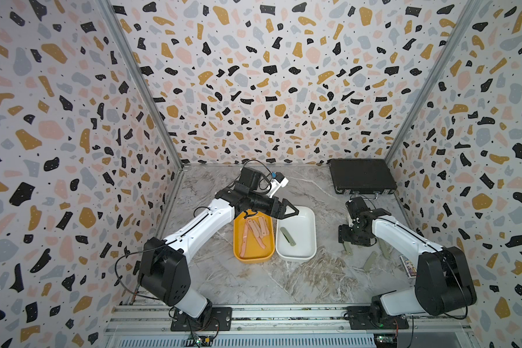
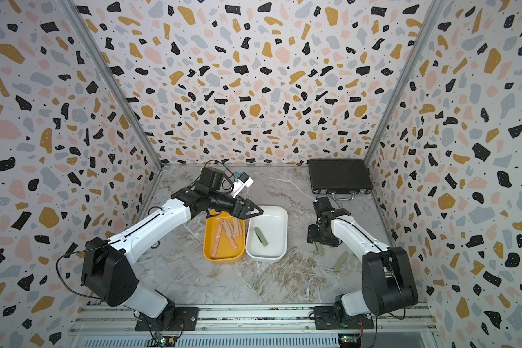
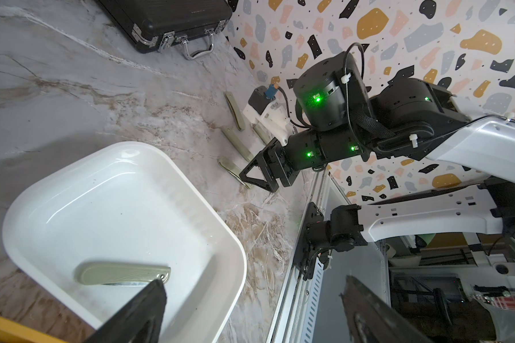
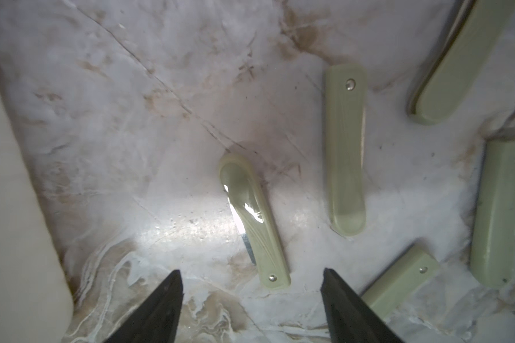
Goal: Place the fruit knives into the storage box by color
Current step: Pick up the fruit knife from the center of the board.
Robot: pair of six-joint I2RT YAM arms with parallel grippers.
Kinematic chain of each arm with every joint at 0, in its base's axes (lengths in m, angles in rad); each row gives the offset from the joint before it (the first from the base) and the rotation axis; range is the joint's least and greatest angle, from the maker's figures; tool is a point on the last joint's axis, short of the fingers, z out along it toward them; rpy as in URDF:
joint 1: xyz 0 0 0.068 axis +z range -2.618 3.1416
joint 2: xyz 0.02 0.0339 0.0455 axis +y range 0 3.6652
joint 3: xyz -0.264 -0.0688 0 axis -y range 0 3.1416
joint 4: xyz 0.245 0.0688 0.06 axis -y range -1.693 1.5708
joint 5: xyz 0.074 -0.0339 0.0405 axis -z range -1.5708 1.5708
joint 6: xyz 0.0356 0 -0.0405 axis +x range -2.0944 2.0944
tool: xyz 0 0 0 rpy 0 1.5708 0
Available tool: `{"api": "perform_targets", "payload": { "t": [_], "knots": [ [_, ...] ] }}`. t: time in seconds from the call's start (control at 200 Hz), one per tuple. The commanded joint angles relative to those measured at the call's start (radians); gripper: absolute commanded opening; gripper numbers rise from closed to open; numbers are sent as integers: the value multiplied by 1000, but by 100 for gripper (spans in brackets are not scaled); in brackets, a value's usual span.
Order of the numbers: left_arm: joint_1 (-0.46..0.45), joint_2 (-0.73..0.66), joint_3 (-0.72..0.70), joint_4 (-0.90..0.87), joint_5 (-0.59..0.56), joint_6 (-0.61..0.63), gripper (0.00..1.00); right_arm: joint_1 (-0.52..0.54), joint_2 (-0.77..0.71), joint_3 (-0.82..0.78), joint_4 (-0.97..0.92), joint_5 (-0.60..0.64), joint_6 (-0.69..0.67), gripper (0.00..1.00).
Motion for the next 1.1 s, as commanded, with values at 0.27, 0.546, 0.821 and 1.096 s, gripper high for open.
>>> {"api": "perform_targets", "payload": {
  "t": [0.27,0.546,0.821,1.096],
  "knots": [
    [2,-4,2,16,-25,36,93,-8,106,-11,72,-2,-15,70],
    [5,-9,-6,18,-28,40,93,-8,173,17,82,-4,-30,53],
    [10,-8,-8,19,-28,39,93,-8,220,63,82,-16,-45,30],
    [18,-14,-18,21,-31,41,93,-8,278,127,84,-33,-54,26]
  ]
}}
